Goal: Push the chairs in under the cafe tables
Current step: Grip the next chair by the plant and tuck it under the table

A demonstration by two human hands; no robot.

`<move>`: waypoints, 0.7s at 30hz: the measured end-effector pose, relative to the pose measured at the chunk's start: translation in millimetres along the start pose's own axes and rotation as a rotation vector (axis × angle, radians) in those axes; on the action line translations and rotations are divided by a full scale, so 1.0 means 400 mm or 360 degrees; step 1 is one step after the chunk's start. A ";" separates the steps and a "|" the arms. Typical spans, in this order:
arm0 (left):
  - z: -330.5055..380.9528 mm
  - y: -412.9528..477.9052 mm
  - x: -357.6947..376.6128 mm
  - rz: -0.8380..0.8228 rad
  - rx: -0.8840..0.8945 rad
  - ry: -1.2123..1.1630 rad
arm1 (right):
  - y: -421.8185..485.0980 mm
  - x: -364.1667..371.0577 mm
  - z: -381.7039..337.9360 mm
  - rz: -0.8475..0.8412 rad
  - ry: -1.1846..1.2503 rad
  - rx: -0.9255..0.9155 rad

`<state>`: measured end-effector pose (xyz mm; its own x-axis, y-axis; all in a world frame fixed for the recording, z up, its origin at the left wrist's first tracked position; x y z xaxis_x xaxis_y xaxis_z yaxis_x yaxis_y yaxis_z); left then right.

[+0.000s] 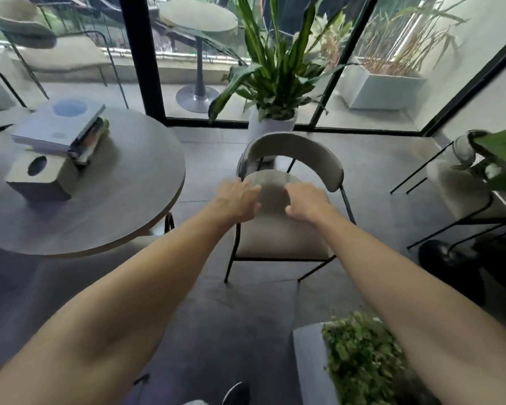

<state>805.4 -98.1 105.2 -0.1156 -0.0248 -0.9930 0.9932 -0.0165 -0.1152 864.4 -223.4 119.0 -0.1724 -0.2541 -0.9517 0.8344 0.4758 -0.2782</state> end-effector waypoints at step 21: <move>-0.168 1.032 0.145 -0.0107 -0.0305 -0.0104 | 1.010 0.011 0.401 -0.0127 -0.0070 -0.0060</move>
<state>1209.7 -39.1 -1.9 -0.1760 -0.0947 -0.9798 0.9670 0.1698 -0.1901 1284.7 -167.3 23.4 -0.2139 -0.3289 -0.9198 0.7984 0.4837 -0.3586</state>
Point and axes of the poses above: each hand's wrist, its own y-axis towards the middle knuckle, its own x-axis out of the palm, z = x × y, the point moved 7 cm from there along y, towards the middle knuckle, and after that the axes turned 1 degree about x, right-handed, at the moved point
